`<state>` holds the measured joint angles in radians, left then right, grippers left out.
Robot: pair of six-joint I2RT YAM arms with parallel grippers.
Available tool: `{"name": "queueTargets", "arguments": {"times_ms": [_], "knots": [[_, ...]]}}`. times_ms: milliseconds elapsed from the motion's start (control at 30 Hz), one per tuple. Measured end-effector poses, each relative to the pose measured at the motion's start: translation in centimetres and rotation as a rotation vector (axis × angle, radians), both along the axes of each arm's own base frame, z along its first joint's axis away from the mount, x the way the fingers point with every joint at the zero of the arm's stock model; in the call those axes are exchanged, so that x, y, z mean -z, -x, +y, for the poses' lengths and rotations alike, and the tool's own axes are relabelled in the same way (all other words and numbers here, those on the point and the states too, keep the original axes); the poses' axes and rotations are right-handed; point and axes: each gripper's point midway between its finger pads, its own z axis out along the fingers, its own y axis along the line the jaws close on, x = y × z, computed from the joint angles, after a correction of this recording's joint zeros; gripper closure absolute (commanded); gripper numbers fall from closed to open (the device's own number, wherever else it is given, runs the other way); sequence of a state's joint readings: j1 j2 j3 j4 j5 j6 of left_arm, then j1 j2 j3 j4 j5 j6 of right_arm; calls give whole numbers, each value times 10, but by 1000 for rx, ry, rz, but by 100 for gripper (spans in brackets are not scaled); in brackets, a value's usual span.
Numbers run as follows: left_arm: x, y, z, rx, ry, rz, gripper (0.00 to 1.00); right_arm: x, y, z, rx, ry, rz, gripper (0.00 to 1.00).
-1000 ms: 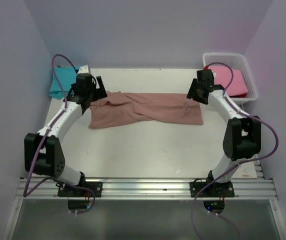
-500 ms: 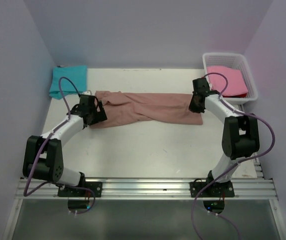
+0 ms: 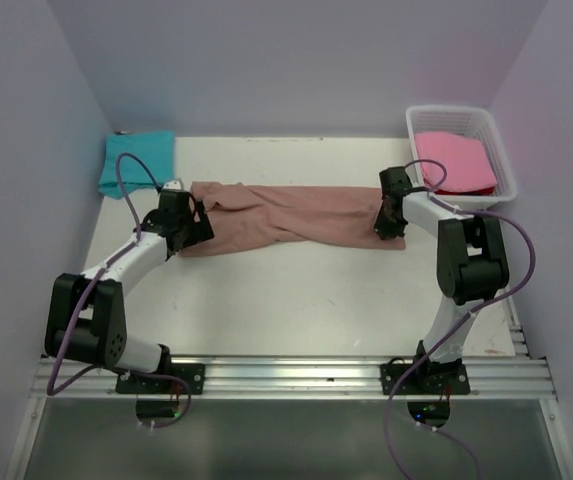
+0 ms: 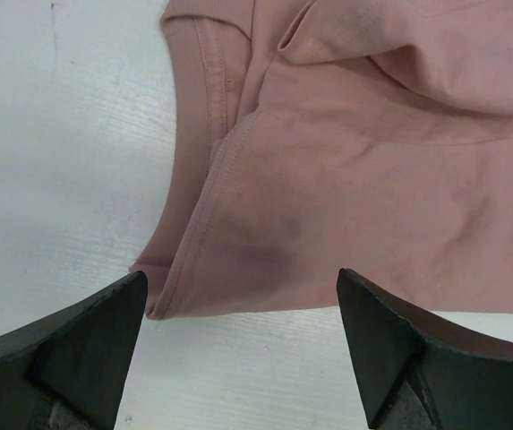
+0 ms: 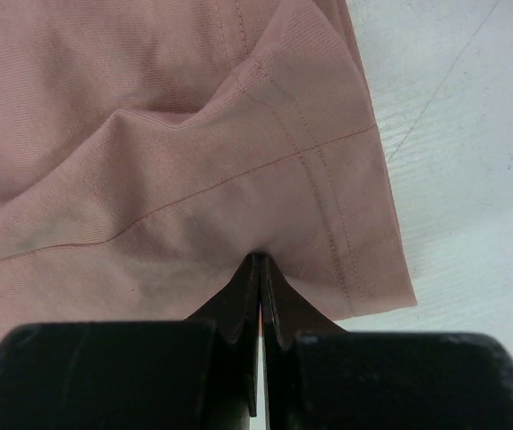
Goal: Fold and stack the t-shirts
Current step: Fold the other side of the tshirt into a rectangle
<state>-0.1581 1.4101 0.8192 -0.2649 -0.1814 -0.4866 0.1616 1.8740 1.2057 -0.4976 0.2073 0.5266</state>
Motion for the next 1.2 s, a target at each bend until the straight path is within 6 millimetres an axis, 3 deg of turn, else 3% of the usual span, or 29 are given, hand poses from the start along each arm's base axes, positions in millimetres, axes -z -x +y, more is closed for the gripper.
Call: {"name": "queueTargets", "arguments": {"times_ms": [167, 267, 400, 433, 567, 767, 867, 1000, 1200], "knots": [[23, 1, 1, -4, -13, 54, 20, 1, 0, 0, -2, -2, -1, 100], [30, 1, 1, -6, -12, 64, 35, 1, 0, 0, -3, -2, -2, 100], [33, 0, 0, -4, -7, 65, 81, 1, 1, 0, -3, -2, -5, 100], [32, -1, -1, -3, -2, 60, 100, 1, 1, 0, -4, -1, -6, 100], [19, 4, -2, 10, 9, 33, 100, 1, 1, 0, -4, -2, -10, 100], [-31, 15, 0, 10, 23, -78, 100, 1, 0, 0, -4, -2, -12, 100], [-43, 25, 2, 9, 24, -91, 100, 1, 1, 0, -4, -2, -12, 100], [-37, 41, 4, 2, 24, -49, 100, 1, 1, 0, -4, -2, -12, 100], [-6, 77, 9, -31, 23, 73, 100, 1, 1, -1, -3, 1, -14, 100]]}}
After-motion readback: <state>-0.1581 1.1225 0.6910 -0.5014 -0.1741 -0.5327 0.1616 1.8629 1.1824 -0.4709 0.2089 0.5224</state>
